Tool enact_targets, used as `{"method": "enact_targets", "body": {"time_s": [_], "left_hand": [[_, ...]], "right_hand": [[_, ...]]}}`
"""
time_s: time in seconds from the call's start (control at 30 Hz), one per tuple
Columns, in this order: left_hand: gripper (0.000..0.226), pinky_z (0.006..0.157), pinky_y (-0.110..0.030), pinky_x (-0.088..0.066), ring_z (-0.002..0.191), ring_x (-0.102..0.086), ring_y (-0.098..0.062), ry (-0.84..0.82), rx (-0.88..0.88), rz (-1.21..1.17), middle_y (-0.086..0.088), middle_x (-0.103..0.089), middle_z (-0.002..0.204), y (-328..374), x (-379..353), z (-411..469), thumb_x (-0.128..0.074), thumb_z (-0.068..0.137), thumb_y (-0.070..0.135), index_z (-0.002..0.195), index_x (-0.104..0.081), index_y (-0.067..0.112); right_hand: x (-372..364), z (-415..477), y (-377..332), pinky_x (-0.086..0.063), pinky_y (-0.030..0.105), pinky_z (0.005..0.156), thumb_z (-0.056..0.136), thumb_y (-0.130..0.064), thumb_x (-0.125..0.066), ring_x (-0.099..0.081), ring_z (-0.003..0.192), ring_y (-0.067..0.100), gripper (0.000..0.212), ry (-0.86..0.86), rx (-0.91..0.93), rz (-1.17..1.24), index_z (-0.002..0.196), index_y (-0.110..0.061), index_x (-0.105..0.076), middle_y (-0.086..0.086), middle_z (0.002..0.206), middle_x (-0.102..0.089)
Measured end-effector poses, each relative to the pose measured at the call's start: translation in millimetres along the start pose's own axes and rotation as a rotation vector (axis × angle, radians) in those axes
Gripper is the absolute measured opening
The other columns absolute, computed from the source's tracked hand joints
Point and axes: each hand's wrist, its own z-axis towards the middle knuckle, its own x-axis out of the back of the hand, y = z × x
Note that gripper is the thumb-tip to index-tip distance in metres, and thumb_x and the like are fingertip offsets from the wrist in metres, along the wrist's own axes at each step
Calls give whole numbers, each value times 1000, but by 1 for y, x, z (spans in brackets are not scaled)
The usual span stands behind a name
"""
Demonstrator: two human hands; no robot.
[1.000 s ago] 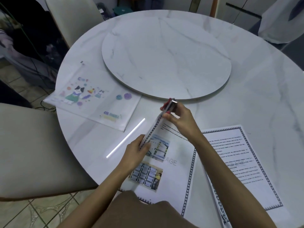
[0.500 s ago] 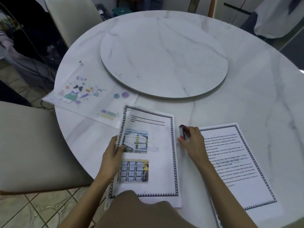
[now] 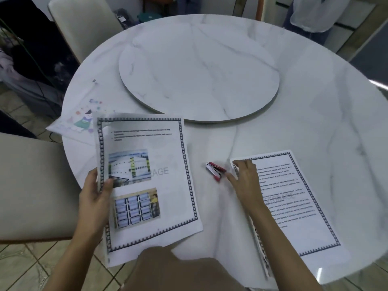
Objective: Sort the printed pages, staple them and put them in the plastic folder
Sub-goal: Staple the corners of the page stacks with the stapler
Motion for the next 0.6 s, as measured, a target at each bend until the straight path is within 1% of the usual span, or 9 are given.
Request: {"method": "enact_targets", "body": {"time_s": [0.07,0.13,0.17,0.23,0.3,0.37,0.43,0.53,0.6], "left_hand": [[31,66,-5,-50,76,-60,13,-15,-25,-10,22,-66,83,10,-8,0,-43,95,6,94,-51,37],[31,65,-4,-49,76,-60,14,-48,-53,-5,31,-65,82,19,-18,-2,-43,95,6,95,-50,36],[30,66,-5,-49,77,-60,13,-66,-62,-13,32,-64,83,23,-23,-3,-43,95,7,96,-50,37],[29,69,-8,-51,80,-61,10,-86,-69,-33,29,-65,85,27,-36,-5,-43,95,9,98,-51,37],[28,68,-9,-52,80,-62,6,-93,-59,-74,22,-67,86,32,-50,-7,-44,95,10,100,-51,36],[24,65,-7,-51,79,-62,7,-103,-44,-120,13,-65,88,37,-66,-12,-43,95,9,107,-51,29],[24,64,-8,-51,77,-63,8,-119,-27,-149,13,-66,87,41,-81,-18,-43,95,8,108,-51,26],[28,66,-12,-51,77,-63,7,-144,4,-139,23,-68,80,41,-98,-27,-43,95,9,101,-52,34],[27,66,-12,-50,75,-63,8,-156,16,-113,15,-68,82,40,-109,-33,-43,96,9,102,-52,33]], "right_hand": [[17,-1,19,-34,35,96,83,-15,-64,-44,113,33,40,21,-36,-22,119,0,-54,20,119,-50],[34,-3,42,-34,34,98,86,-16,-62,-40,119,32,43,29,-102,-41,124,-1,-51,20,124,-47],[44,-5,54,-33,36,99,86,-17,-63,-38,121,32,45,37,-136,-47,126,0,-49,21,126,-46],[62,-10,79,-32,39,101,84,-18,-65,-36,124,35,51,54,-217,-73,128,2,-46,23,130,-43],[80,-15,102,-32,42,100,81,-21,-69,-33,124,37,61,39,-328,-120,130,4,-42,26,132,-39],[93,-19,123,-33,45,99,78,-27,-72,-31,124,39,72,-7,-436,-174,131,6,-37,28,133,-34],[100,-22,138,-33,45,99,76,-33,-73,-30,125,39,79,-63,-514,-199,132,8,-34,29,134,-33],[100,-23,155,-34,39,97,74,-38,-74,-34,122,38,80,-86,-512,-170,128,8,-37,28,129,-39],[99,-20,162,-34,39,96,71,-41,-75,-37,120,38,81,-71,-505,-156,125,8,-40,27,126,-43]]}}
